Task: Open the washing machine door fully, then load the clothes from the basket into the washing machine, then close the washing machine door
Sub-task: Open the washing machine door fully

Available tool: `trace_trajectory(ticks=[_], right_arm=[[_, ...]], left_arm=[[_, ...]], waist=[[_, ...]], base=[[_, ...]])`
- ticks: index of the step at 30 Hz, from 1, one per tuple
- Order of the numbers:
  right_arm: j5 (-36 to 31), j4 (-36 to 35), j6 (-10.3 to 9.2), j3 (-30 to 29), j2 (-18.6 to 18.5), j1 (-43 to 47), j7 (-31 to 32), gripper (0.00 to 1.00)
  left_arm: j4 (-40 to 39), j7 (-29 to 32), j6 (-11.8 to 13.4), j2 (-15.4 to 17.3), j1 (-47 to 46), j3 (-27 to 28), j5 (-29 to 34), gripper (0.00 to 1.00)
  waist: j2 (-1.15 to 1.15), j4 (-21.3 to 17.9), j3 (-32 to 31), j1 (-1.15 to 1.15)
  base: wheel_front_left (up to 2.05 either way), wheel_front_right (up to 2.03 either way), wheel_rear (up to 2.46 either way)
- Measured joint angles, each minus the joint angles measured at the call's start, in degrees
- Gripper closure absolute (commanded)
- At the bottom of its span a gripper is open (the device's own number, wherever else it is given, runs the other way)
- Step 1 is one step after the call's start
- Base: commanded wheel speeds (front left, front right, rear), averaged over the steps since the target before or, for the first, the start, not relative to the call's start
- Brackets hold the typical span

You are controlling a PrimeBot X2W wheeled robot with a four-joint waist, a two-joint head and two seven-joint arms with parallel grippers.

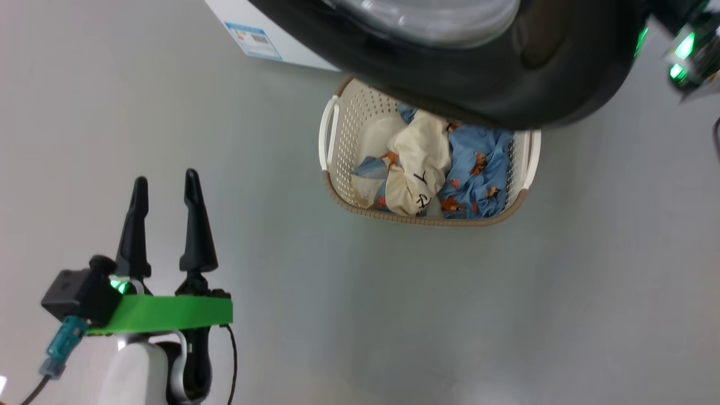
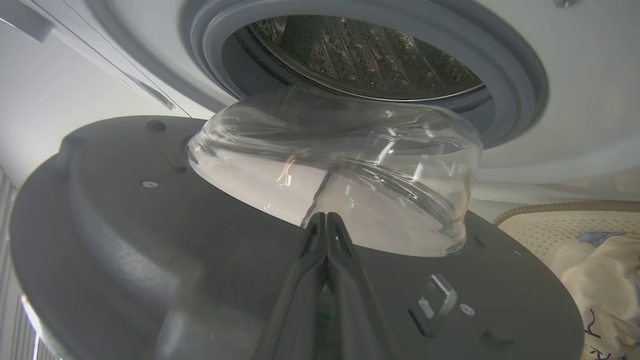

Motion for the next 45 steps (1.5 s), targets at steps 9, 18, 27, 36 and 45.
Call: trace_trajectory(ticks=[9,18,27,36,45], right_arm=[[-0.08,-3.61,0.0,0.58,0.51,8.71,1.43,1.0],[0.04,-6.27,0.0,-0.43,2.19,18.22,2.56,1.0],[0.03,-7.72,0.0,-0.78,4.7,25.3,3.49,1.0],[0.03,-9.36,0.0,-1.27,7.91,31.53,4.11,1.0],[-0.37,-10.13,0.0,-0.54,11.45,32.54,6.94,1.0]], left_arm=[[1.3,0.0,-0.78,0.07,3.61,1.57,1.9,0.0],[3.33,0.0,-1.25,0.11,7.51,2.35,2.52,0.0],[4.65,0.01,-1.53,0.19,10.24,3.43,3.91,0.0],[6.5,0.01,-2.42,0.29,11.73,4.17,6.04,0.0],[6.58,0.01,-2.53,0.44,13.83,6.54,6.52,0.0]], waist=[[0.0,0.16,-5.15,0.0],[0.0,1.77,-11.16,0.0],[0.0,4.91,-16.26,0.0],[0.0,9.26,-20.43,0.0],[0.0,12.68,-22.59,0.0]], base=[[0.0,0.0,0.0],[0.0,0.0,0.0],[0.0,0.0,0.0],[0.0,0.0,0.0],[0.0,0.0,0.0]])
